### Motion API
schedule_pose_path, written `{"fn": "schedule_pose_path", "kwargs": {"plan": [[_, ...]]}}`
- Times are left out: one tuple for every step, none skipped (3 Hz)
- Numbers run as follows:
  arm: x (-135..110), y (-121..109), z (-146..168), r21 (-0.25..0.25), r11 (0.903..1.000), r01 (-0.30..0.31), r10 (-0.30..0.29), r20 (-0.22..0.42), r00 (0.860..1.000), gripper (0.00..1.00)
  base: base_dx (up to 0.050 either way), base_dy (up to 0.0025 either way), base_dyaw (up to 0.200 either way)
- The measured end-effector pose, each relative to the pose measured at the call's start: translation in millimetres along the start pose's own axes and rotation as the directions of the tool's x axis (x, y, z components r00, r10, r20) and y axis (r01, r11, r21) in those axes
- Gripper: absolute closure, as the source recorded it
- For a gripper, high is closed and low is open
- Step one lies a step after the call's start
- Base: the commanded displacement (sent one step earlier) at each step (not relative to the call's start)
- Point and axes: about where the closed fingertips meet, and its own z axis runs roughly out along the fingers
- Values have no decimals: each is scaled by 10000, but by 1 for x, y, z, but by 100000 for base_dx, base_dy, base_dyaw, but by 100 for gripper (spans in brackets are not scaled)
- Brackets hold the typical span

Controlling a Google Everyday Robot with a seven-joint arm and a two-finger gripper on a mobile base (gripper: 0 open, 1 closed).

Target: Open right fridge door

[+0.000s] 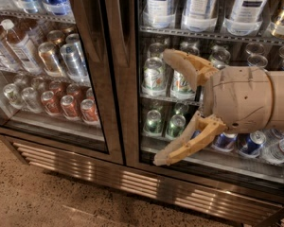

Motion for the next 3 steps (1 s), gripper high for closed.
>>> {"fn": "schedule_pose_path", "kwargs": {"plan": [[-1,-23,8,71,9973,-726,729,-402,9965,0,0,0,0],[-1,-23,8,71,9973,-726,729,-402,9965,0,0,0,0],[-13,-54,12,317,9945,-1001,1019,-607,9929,0,0,0,0]]}}
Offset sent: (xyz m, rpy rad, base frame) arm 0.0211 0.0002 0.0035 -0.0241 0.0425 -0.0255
